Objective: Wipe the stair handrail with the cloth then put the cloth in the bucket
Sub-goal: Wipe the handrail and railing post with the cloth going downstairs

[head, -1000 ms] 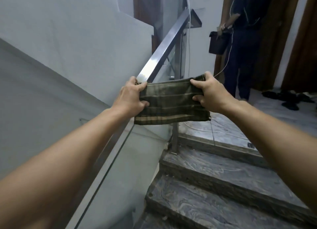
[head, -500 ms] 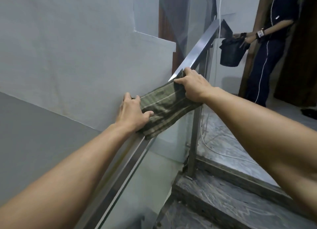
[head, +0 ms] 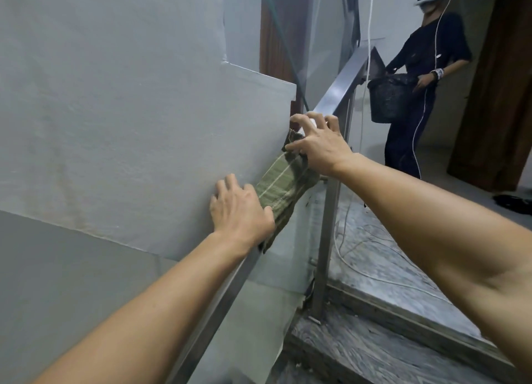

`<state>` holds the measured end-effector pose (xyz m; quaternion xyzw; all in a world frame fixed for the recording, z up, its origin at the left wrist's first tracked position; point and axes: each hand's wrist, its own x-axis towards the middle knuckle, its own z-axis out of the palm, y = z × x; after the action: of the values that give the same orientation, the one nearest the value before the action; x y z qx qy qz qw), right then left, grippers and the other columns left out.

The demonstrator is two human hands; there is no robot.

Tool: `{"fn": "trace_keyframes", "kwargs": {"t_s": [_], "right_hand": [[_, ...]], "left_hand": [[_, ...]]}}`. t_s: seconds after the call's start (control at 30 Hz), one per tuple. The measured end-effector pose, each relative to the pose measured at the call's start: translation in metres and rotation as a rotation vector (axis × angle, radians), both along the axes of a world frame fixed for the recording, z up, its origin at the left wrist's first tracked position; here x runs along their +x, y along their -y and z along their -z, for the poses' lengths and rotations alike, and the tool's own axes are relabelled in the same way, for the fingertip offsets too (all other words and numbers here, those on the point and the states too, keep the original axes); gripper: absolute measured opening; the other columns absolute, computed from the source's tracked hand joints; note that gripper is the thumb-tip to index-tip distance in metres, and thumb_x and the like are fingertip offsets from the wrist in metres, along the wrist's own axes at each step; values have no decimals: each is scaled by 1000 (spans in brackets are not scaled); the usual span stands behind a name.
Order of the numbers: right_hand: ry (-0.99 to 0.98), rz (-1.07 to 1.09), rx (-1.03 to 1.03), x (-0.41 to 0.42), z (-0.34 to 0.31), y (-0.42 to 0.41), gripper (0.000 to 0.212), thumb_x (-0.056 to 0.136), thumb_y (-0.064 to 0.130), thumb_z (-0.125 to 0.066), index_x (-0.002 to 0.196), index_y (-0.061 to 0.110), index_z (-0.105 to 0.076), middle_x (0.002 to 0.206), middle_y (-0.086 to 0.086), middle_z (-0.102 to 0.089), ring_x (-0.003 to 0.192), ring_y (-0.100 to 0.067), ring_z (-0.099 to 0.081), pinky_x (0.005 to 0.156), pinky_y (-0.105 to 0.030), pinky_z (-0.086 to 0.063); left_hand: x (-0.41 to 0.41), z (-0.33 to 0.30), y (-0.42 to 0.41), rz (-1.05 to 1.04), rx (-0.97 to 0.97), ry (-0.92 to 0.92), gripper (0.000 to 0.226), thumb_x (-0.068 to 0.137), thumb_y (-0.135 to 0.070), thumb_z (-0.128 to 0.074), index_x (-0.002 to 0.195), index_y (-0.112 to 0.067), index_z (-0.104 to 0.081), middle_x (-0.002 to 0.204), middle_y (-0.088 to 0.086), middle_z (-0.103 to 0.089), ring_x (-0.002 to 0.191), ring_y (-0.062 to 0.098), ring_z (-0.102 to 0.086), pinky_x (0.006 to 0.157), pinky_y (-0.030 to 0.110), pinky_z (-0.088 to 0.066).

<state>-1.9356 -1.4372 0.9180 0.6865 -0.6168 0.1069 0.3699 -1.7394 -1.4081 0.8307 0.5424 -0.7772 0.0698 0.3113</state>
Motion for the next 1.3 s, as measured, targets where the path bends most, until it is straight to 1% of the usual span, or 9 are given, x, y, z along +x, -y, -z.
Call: {"fn": "trace_keyframes", "kwargs": {"t_s": [0.07,0.13,0.23,0.37,0.5,0.7,0.93,1.07,1.3], "right_hand": [[-14,-41,-46,-2,-2,1,31,81,8,-64,105,24,-73,134,-11,-48,126,-35,-37,102,-48,-29],[-3,-93,29,-1,-1,1,26,84,5,-60,105,13,-74,119,-14,-59,112,-35,-52,94,-45,-42],[15,-106,178,-4,5,0,39,80,0,-55,118,4,-64,131,-13,-59,118,-33,-55,98,-45,-46],[-49,-37,389,-15,7,0,80,79,9,-64,149,19,-26,161,-3,-18,145,-24,-22,114,-42,-31],[-351,63,412,-12,3,7,70,94,20,-46,152,15,-8,162,-4,-7,149,-25,2,120,-43,-7],[-413,9,443,-12,9,7,64,97,18,-33,151,7,0,162,-14,-3,149,-25,1,120,-38,-3],[-492,-224,450,0,32,-4,71,97,22,-44,152,10,-1,162,-10,-1,148,-25,9,118,-40,8],[-506,-310,477,25,53,-17,72,96,25,-45,152,9,-1,162,-12,-4,149,-24,4,120,-40,2],[-631,-526,445,85,99,-44,81,89,41,-56,149,5,-15,152,-19,-32,141,-34,-28,119,-46,-19]], "left_hand": [[-7,-3,1,83,-99,14,37,79,-31,-56,108,-8,-55,131,14,-43,121,33,-39,96,40,-39],[-14,-4,4,249,-53,-51,40,81,-22,-52,118,-6,-50,136,15,-42,125,32,-38,101,39,-37],[-25,1,18,388,97,-122,52,91,-24,-45,136,-1,-34,147,17,-34,139,33,-29,115,40,-26],[-37,13,29,336,216,-35,64,100,-30,-31,150,0,-6,162,18,-1,150,30,0,122,44,-5],[-40,23,28,284,181,54,66,102,-31,-26,150,-1,9,161,18,13,150,29,11,123,44,1],[-34,34,19,238,144,80,66,102,-26,-28,149,0,11,161,18,15,149,28,14,123,41,3],[1,67,-13,147,177,62,67,102,-26,-29,149,-2,13,161,16,17,149,26,15,123,40,3],[27,89,-36,81,209,35,69,102,-32,-30,150,-4,10,162,13,11,150,26,9,123,41,-1],[92,139,-88,-68,236,0,76,97,-45,-38,151,-6,-2,161,10,-12,147,26,-17,118,41,-18]]}}
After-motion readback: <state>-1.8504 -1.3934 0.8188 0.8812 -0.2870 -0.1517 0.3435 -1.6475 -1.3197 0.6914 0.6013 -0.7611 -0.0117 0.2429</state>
